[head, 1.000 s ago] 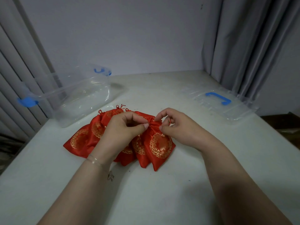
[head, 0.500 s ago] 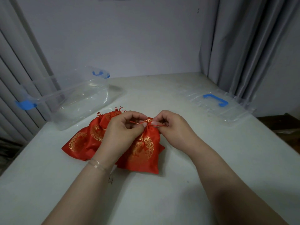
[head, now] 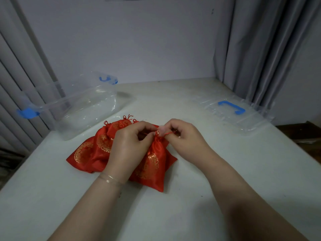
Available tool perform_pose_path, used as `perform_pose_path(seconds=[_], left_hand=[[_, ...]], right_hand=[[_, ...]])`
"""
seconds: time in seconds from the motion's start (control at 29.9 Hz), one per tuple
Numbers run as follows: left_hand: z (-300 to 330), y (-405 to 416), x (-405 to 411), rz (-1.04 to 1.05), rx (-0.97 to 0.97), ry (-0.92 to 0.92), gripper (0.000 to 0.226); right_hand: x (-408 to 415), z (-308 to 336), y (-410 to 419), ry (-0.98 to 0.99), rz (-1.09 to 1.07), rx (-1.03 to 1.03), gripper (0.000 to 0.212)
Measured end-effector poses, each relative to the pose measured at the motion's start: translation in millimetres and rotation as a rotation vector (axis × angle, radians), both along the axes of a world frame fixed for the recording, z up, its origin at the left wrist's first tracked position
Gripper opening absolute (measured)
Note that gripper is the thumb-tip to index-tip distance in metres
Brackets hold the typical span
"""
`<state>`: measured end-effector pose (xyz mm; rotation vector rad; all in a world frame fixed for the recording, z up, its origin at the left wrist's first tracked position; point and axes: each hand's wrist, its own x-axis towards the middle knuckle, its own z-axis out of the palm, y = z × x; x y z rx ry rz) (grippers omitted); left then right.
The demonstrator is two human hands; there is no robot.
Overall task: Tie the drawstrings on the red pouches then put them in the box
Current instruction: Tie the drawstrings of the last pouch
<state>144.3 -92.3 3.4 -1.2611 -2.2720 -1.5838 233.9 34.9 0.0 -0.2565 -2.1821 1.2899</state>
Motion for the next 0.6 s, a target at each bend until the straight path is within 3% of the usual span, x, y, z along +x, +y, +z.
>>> perform_pose_path(seconds=[0.1, 0.2, 0.4, 0.6], left_hand=[[-3.0, 1.3, 2.0, -0.016, 0.048, 0.161, 0.019], [-6.8, 2.4, 3.0, -0.031, 0.101, 0.344, 0.008], [-10.9, 2.0, 0.2, 0.009, 0.076, 0.481, 0.004], [-12.3, 1.9, -1.9, 0.061, -0.015, 0.56, 0.004]], right_hand=[[1.2, 6.6, 2.4, -0.004, -0.027, -0.295, 0.043], [0.2, 6.0, 2.8, 0.044, -0.005, -0.386, 0.013], [6.6, 8.3, 8.7, -0.108, 0.131, -0.36, 0.015], [8.8, 11.2, 11.5, -0.156, 0.097, -0.249, 0.014]])
